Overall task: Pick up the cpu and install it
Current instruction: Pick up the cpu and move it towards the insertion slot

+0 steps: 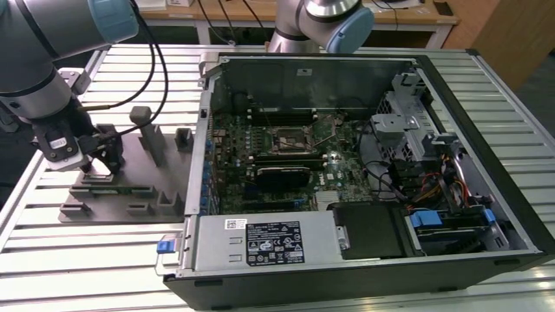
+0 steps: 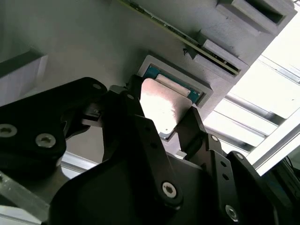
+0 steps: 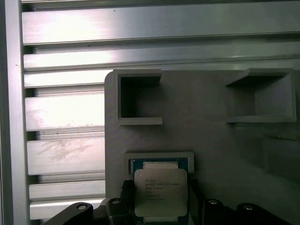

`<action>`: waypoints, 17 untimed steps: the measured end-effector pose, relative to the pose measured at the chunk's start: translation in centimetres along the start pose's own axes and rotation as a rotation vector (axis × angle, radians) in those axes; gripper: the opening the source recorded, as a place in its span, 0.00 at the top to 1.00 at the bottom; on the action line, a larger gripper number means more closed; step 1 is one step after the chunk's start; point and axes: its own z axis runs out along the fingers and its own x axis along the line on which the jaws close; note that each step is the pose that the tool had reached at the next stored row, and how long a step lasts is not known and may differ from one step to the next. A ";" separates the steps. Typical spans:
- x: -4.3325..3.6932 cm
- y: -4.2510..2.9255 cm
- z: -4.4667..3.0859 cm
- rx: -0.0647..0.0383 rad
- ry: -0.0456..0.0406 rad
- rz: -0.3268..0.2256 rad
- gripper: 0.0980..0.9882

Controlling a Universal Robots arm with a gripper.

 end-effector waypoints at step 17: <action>-0.01 0.02 -0.43 0.000 0.0002 0.000 0.50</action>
